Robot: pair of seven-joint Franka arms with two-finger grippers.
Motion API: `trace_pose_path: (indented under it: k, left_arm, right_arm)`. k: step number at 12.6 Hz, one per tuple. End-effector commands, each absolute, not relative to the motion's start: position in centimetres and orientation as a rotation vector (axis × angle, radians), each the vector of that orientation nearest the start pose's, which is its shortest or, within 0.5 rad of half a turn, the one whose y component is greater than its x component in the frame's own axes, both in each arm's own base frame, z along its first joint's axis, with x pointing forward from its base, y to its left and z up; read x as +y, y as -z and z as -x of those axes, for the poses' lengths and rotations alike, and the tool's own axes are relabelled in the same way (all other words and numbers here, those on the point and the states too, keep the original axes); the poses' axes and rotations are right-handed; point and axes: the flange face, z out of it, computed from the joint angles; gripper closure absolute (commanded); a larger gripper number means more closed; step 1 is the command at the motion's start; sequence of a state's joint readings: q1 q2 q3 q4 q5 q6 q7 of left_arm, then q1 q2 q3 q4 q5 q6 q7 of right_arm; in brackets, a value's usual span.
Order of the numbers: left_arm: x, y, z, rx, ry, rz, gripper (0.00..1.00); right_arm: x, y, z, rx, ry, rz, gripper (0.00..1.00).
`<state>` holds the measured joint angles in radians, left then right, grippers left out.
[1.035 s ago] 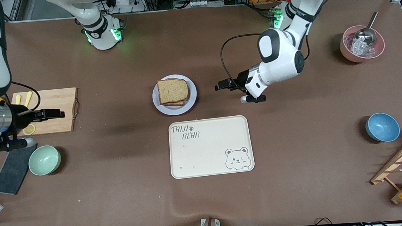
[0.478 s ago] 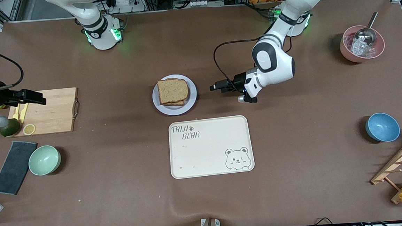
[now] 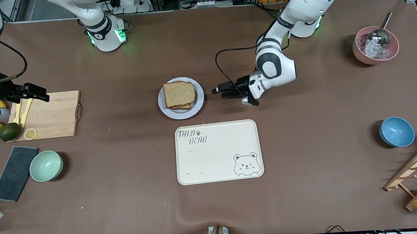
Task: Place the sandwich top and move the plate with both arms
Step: 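Close the left gripper on the plate rim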
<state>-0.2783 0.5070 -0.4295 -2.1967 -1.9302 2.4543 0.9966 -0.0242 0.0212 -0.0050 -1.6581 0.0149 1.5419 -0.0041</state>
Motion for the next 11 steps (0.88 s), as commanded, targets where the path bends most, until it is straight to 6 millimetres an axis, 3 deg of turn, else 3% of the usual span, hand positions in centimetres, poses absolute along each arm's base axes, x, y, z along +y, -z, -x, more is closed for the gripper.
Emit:
trace_pose_path:
  k: [1, 5, 8, 11]
  left_arm:
    - [-36.3, -14.2, -39.6, 0.179, 0.069, -1.947, 0.03]
    - [-37.3, -13.1, -40.0, 0.128, 0.043, -1.878, 0.03]
    - [-38.0, -12.2, -40.7, 0.087, 0.008, -1.86, 0.03]
    - [-38.1, -11.7, -40.5, 0.055, -0.013, -1.862, 0.12]
  right_arm:
    - [-1.8, -58.4, -54.2, 0.084, -0.169, 3.142, 0.0]
    - [-1.3, -61.1, -54.3, 0.21, -0.116, 3.142, 0.0]
    - [-1.3, -61.3, -54.3, 0.242, -0.132, 3.142, 0.0]
    - [-1.1, -61.6, -54.4, 0.233, -0.122, 3.147, 0.0]
